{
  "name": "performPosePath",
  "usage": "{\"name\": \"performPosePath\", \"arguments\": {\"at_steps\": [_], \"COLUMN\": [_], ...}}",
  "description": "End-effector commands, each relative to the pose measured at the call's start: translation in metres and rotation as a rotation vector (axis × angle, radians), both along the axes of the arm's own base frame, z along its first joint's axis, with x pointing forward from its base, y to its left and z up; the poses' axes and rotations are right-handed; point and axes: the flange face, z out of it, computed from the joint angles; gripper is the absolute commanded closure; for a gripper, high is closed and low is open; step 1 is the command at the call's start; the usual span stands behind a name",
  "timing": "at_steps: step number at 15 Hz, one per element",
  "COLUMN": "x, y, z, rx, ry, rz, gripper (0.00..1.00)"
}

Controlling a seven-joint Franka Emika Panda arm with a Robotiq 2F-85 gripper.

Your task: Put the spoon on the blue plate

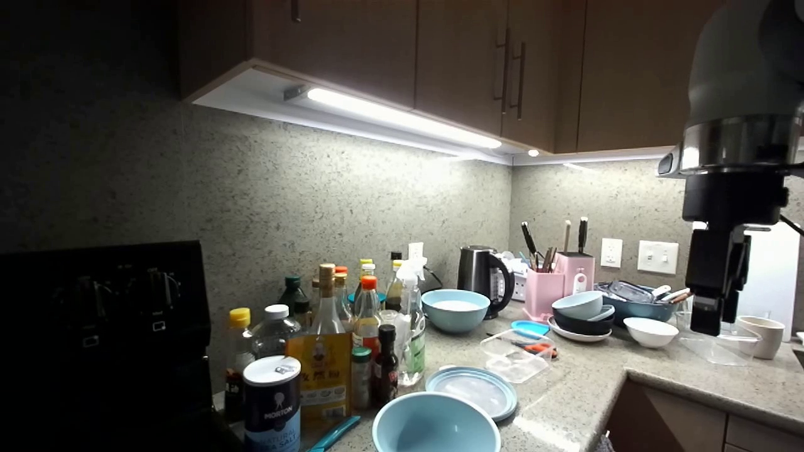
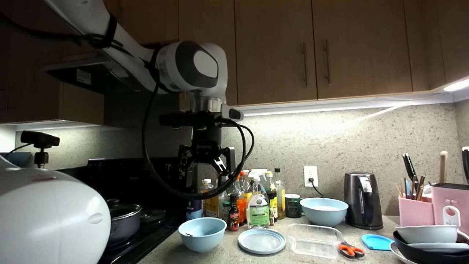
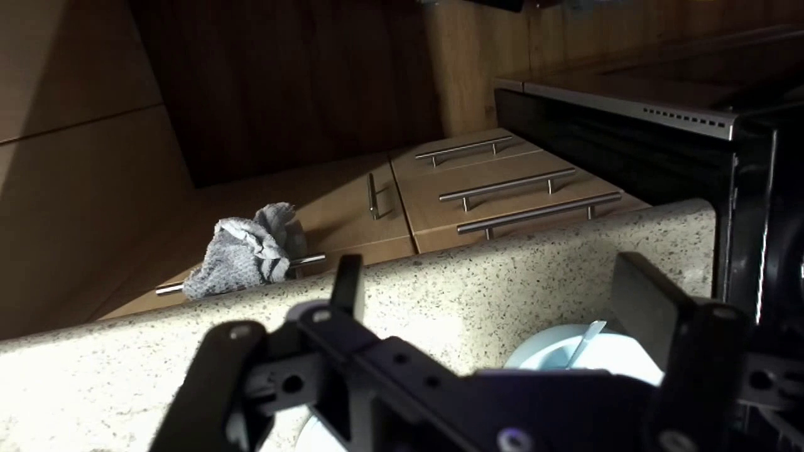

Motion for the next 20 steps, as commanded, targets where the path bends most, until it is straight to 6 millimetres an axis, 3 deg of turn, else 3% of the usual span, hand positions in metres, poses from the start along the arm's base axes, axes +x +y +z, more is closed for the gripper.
{"name": "performPosePath", "arguments": {"at_steps": [1,3,6,11,13,14,16,20], "x": [0.0,-0.001,0.022,0.063,0.074,0.06,0.07,0.083], "y": [-0.003,-0.005,0.031,0.087,0.083,0.087,0.087,0.087], "z": [0.002,0.003,-0.017,-0.059,-0.065,-0.061,-0.068,-0.064], "rx": [0.003,0.005,0.118,0.088,0.066,0.069,0.066,0.069], "ry": [-0.003,-0.008,-0.02,-0.065,-0.095,-0.076,-0.073,-0.103], "rz": [-0.008,-0.013,0.025,0.159,0.17,0.133,0.143,0.149], "gripper": [0.0,0.0,0.0,0.0,0.0,0.0,0.0,0.0]}}
